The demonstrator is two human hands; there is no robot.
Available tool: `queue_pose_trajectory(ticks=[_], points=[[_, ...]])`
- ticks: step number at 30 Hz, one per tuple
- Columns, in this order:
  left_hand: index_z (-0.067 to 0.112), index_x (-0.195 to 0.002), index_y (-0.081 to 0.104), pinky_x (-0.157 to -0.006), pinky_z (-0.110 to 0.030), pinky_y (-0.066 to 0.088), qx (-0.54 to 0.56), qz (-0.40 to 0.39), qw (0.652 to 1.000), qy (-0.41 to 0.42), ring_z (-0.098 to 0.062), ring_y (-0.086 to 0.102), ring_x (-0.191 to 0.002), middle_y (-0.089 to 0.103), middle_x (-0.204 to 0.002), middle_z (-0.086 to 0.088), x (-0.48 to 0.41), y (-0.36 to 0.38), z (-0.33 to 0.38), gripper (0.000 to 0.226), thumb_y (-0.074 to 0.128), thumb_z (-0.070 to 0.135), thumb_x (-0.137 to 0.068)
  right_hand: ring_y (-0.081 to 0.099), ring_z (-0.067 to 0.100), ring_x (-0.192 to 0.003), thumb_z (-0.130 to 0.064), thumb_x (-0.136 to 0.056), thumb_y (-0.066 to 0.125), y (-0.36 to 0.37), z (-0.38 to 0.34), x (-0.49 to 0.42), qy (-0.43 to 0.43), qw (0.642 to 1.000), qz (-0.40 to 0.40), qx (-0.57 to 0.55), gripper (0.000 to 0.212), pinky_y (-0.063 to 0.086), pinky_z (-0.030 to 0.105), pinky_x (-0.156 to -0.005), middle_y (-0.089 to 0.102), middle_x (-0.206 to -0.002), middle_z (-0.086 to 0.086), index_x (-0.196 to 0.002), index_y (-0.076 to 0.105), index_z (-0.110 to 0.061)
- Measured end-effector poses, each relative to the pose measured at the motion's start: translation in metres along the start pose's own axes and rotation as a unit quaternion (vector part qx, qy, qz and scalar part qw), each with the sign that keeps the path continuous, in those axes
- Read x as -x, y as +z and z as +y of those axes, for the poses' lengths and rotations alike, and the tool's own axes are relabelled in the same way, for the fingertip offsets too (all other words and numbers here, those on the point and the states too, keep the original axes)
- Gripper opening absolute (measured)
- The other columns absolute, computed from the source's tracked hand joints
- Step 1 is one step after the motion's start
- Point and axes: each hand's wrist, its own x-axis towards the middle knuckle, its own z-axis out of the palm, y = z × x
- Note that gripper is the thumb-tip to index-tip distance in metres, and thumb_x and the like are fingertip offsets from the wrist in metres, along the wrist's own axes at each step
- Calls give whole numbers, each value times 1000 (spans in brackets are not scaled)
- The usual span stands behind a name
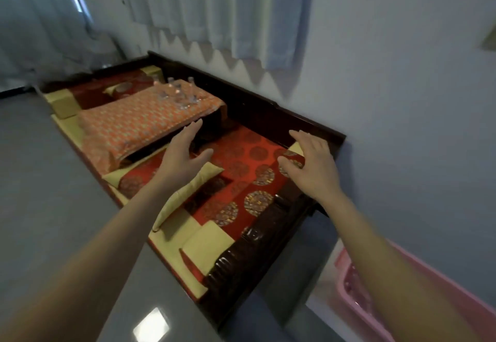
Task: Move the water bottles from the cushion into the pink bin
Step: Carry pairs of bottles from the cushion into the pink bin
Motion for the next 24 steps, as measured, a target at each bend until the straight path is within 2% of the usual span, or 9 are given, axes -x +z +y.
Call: queue_pose_trajectory(ticks=[2, 7, 13, 18, 24], points=[[25, -149, 26, -111, -36, 27, -18, 21, 999, -31, -18, 26, -143, 30, -155, 2, 19, -51, -46, 68, 60, 34, -91, 29, 19, -139, -53, -86, 55, 39, -52, -4, -28, 999, -23, -14, 64, 26, 39, -113, 41, -149, 2, -143, 40, -27], [19, -147, 33, -109, -37, 30, -31, 51, 994, -96, -23, 35, -138, 38, -151, -5, 63, -140, -135, 75, 70, 28, -83, 26, 18, -141, -57, -88, 51, 123, -148, -12, -81, 993, -77, -32, 63, 30, 43, -114, 37, -151, -1, -143, 37, -31], [19, -147, 30, -114, -45, 27, -99, 55, 980, -166, -30, 33, -139, 36, -151, -13, 93, -223, -233, 83, 75, 31, -78, 24, 20, -141, -55, -86, 53, 213, -245, -33, -115, 981, -149, -54, 64, 28, 46, -114, 37, -151, 0, -143, 39, -28], [19, -148, 29, -115, -40, 25, -114, 71, 970, -201, -29, 31, -140, 35, -152, -13, 77, -263, -297, 83, 74, 28, -80, 26, 21, -140, -51, -86, 58, 281, -289, -75, -136, 974, -169, -59, 64, 31, 44, -112, 38, -150, 1, -142, 40, -28], [15, -147, 31, -113, -35, 23, -131, 97, 964, -210, -25, 33, -139, 37, -152, -9, 10, -315, -374, 80, 73, 27, -81, 23, 23, -142, -55, -86, 55, 375, -348, -161, -151, 970, -181, -52, 67, 32, 50, -111, 35, -152, -1, -145, 33, -30]])
